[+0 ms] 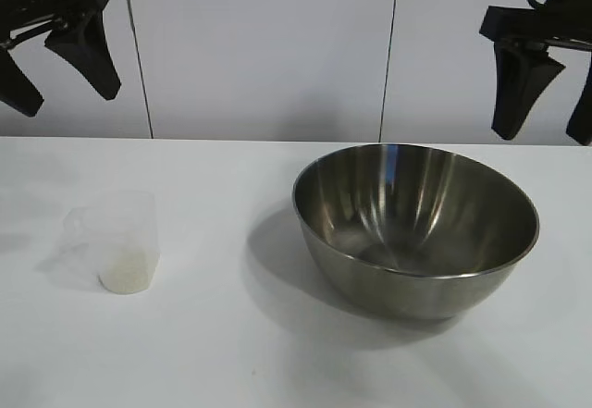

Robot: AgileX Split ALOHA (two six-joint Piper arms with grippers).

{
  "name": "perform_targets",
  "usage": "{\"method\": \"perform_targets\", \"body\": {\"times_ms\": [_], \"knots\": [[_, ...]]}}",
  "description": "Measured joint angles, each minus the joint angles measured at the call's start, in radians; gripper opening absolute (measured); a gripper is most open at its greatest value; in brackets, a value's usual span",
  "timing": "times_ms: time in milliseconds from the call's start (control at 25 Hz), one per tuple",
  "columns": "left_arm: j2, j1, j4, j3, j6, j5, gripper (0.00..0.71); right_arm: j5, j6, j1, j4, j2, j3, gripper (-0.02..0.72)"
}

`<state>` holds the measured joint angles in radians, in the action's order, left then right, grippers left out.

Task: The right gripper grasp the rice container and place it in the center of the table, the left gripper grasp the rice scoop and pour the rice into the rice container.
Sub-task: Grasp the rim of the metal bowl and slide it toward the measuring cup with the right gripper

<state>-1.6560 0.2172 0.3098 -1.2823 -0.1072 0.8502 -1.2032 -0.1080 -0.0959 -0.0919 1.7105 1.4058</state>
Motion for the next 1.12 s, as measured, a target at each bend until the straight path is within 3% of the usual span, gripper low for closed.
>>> {"method": "perform_targets", "body": {"times_ms": [360, 760, 840, 1040, 1120], "knots": [[0.0, 0.0, 0.0, 0.0, 0.0, -0.001, 0.571, 0.076, 0.029, 0.031, -0.009, 0.086, 0.001, 0.506], [0.0, 0.0, 0.0, 0.0, 0.0, -0.009, 0.571, 0.235, 0.016, 0.032, -0.115, 0.303, 0.001, 0.49], [0.0, 0.0, 0.0, 0.0, 0.0, -0.009, 0.571, 0.26, -0.007, 0.032, -0.156, 0.324, 0.001, 0.419], [0.0, 0.0, 0.0, 0.0, 0.0, -0.009, 0.571, 0.29, -0.074, 0.033, -0.208, 0.341, 0.001, 0.079], [0.0, 0.0, 0.0, 0.0, 0.0, -0.009, 0.571, 0.288, -0.096, 0.033, -0.211, 0.341, 0.001, 0.038]]}}
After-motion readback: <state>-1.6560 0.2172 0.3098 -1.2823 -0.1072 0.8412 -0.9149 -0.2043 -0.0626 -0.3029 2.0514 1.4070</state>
